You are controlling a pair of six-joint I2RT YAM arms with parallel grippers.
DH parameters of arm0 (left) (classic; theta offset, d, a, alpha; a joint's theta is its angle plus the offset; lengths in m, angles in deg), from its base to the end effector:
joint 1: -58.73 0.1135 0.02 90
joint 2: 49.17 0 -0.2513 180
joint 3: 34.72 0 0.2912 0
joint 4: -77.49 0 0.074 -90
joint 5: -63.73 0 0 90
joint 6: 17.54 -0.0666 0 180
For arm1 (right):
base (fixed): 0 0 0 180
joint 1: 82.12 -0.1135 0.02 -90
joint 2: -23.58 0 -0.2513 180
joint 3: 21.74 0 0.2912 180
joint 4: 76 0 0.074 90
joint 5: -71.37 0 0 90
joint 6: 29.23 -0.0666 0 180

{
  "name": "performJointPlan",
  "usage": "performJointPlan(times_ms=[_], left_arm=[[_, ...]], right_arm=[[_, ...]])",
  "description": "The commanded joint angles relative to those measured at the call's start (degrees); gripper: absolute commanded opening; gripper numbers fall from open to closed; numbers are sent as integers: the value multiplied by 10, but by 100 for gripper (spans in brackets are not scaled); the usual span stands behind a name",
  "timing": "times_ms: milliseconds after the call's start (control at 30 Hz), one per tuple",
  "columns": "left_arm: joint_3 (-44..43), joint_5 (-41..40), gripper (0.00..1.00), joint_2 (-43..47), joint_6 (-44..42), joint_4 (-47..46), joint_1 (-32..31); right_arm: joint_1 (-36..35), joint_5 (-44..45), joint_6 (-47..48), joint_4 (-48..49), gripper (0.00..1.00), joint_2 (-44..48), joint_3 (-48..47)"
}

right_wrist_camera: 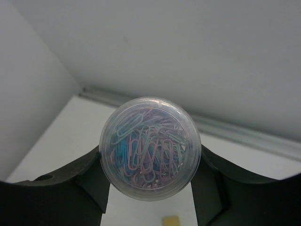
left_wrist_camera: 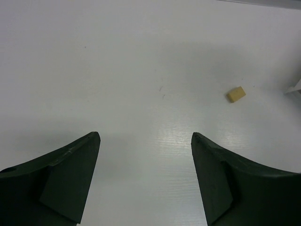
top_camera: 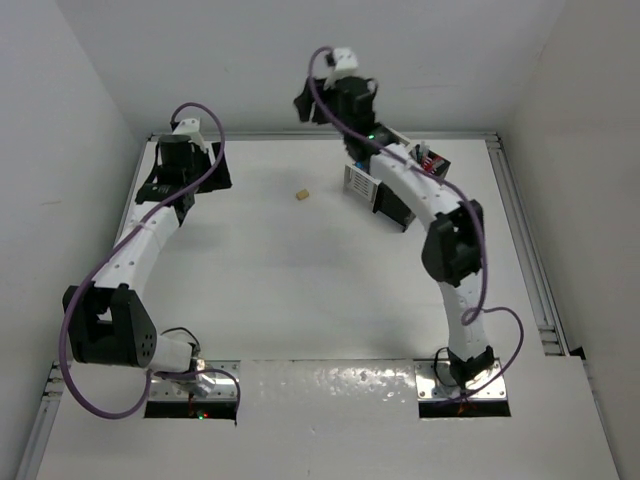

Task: Sort the stationery into containers
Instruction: Pick up the stationery from the center of the board, then place the stationery in the storage box.

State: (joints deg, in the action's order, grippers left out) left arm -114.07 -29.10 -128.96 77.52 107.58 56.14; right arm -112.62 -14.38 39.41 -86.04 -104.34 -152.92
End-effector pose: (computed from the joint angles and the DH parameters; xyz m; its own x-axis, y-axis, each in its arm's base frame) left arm 0.3874 -0.0142 0.2872 -0.5057 -0.0653 -0.8602 -0.0421 0.9978 -0.0510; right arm 0.5234 0.3026 0.3117 -0.2560 0.2708 -0.9280 -0.3753 0.8568 0.3535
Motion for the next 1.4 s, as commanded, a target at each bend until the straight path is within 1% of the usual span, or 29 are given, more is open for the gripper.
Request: performJointPlan(times_ms=[0,67,100,167,200,400,867,1367], left_arm=[[8,20,76,-4,13,-26,11],[14,25,76,-5,15,-27,14],[15,25,76,-6,17,-27,15],[19,25,76,-8,20,-27,18],[20,40,76,-10,21,-27,20],[25,48,76,-15,25,-26,21],[23,60,76,-26,29,-26,21],[24,63,76,-24,28,-25,20]], right_arm=[[71,7,-7,10,0,66,32],[94,27,-10,-10,0,91,58],[118,39,-17,-16,0,100,77],[148,39,-35,-34,0,105,99],[157,40,-36,-36,0,105,105],[199,65,-32,-70,0,79,100],[207,68,-11,-97,0,-5,66],[205,71,-18,-89,0,14,128]])
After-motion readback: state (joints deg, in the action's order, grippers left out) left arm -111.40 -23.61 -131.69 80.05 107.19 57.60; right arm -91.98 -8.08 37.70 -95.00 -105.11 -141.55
